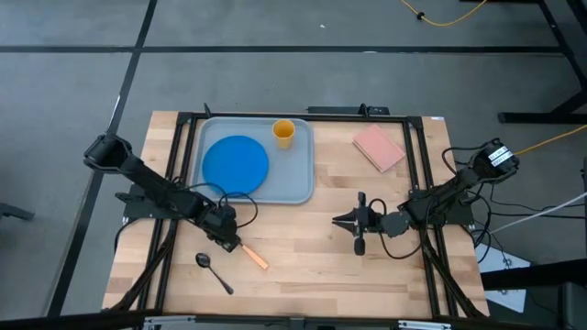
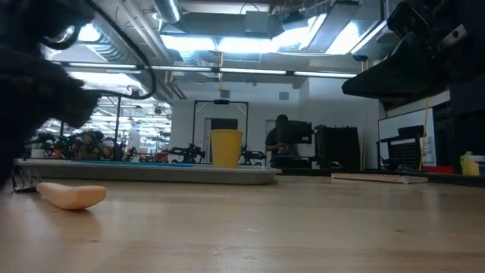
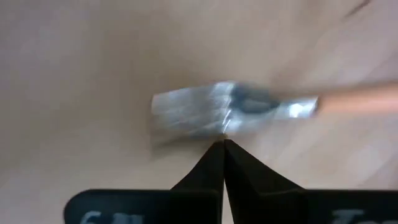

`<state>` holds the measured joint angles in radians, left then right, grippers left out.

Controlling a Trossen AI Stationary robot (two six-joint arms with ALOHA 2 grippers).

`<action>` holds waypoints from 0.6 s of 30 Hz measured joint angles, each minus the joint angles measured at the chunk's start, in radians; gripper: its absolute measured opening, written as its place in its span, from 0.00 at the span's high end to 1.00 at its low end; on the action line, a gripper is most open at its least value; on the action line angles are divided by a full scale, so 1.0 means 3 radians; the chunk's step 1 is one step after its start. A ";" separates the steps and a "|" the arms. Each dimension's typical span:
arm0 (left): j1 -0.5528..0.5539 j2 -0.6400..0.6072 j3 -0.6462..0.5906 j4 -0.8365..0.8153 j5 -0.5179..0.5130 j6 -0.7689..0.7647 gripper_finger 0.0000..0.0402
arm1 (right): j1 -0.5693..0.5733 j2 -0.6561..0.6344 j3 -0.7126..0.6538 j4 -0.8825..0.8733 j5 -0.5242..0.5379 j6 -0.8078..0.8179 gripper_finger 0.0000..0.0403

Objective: Pick and place plate/cup/fork/spoon on tray
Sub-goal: Adjust the light orange fork, then move the black spoon to the center of the table

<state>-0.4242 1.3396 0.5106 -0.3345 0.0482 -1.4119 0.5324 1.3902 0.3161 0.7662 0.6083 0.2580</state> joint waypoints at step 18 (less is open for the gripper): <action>0.0433 0.0237 0.0846 -0.0196 0.0233 0.1102 1.00 | 0.0001 0.0002 0.0001 -0.0085 -0.0089 0.0010 0.89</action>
<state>-0.2942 1.4106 0.7645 -0.3933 0.1181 -1.0814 0.5327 1.3907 0.3164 0.7406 0.5816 0.2609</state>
